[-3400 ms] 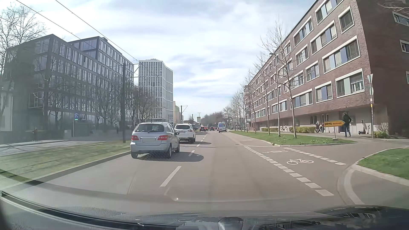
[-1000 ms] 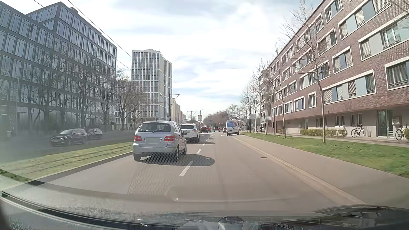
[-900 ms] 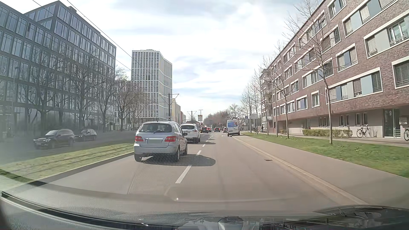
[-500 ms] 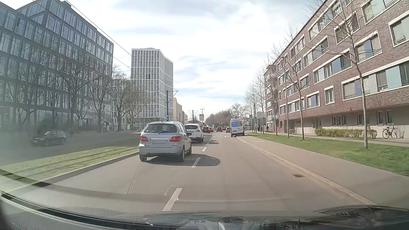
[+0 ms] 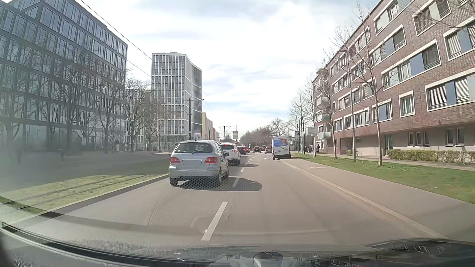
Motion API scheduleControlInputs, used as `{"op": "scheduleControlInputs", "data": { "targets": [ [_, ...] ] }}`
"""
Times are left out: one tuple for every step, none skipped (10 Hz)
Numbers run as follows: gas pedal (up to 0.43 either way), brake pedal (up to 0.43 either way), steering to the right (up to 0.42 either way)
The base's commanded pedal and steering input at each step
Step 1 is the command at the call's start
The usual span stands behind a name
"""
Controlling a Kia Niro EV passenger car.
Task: Follow the waypoints while adhering to traffic rules and regulations
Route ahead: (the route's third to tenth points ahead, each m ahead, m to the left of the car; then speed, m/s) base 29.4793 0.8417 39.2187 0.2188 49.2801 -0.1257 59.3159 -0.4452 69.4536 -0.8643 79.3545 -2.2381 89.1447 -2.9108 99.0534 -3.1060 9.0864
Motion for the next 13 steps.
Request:
{"op": "scheduleControlInputs", "data": {
  "targets": [
    [0.047,0.0,-0.002],
    [0.059,0.0,-0.002],
    [0.059,0.0,-0.001],
    [0.059,0.0,-0.001],
    [0.059,0.0,0.002],
    [0.059,0.0,0.004],
    [0.059,0.0,0.005],
    [0.059,0.0,0.005],
    [0.047,0.0,0.005],
    [0.039,0.0,0.005],
    [0.028,0.0,0.005],
    [0.028,0.0,0.006],
    [0.02,0.0,0.007]
  ]
}}
